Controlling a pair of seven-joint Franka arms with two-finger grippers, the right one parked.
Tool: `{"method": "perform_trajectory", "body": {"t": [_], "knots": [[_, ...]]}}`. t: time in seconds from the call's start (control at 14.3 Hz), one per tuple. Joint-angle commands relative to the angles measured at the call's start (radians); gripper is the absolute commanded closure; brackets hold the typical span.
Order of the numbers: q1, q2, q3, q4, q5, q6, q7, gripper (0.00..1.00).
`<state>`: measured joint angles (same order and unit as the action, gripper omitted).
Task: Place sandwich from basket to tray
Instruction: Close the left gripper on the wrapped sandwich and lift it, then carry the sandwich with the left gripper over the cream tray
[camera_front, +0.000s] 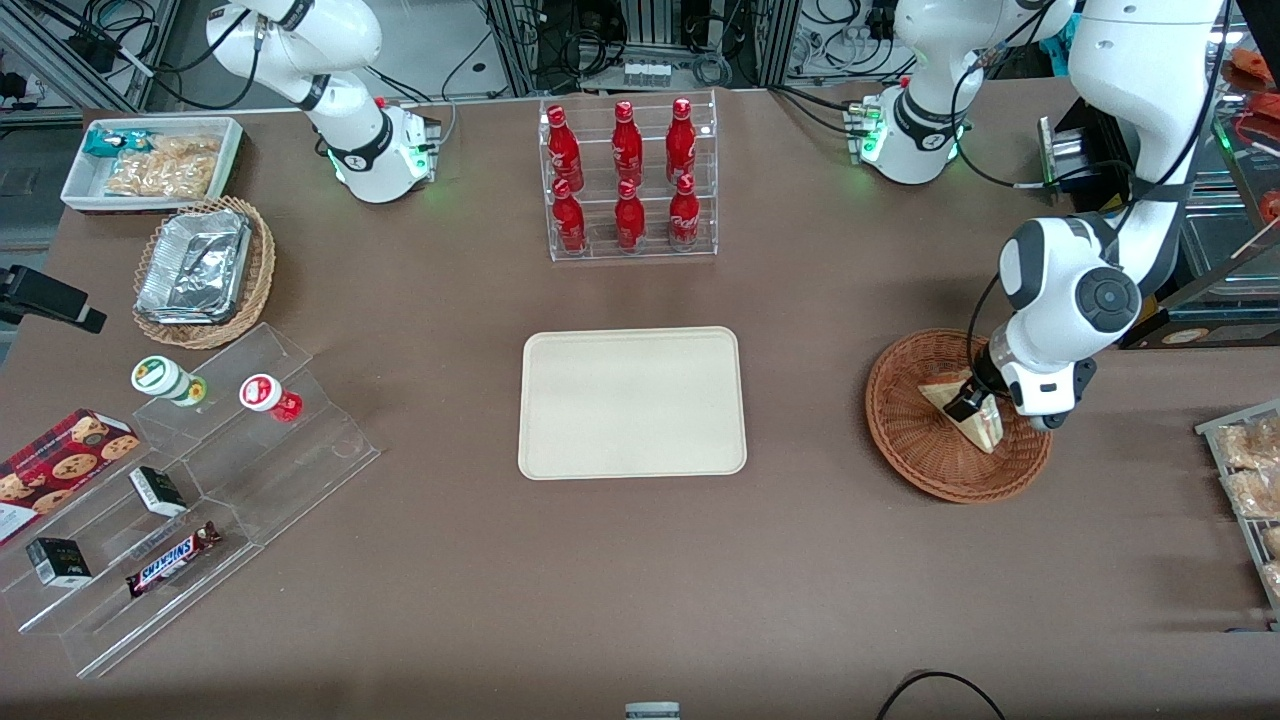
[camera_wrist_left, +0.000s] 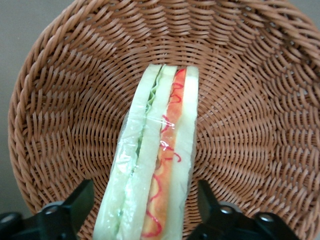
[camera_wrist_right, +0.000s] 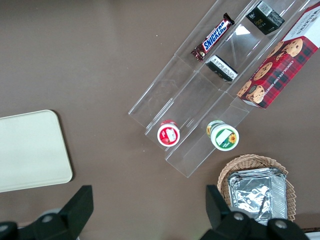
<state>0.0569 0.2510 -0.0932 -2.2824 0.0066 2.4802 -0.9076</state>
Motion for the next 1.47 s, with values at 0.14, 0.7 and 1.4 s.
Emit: {"method": "perform_trajectory", "body": {"t": [0.14, 0.7, 1.4], "knots": [[-0.002, -0.085, -0.005, 0.032, 0.0, -0.168, 0.097, 0.93], [-0.146, -0.004, -0.077, 0.375, 0.007, -0.526, 0.274, 0.92], [-0.546, 0.373, -0.091, 0.803, -0.027, -0.517, 0.103, 1.0]]}}
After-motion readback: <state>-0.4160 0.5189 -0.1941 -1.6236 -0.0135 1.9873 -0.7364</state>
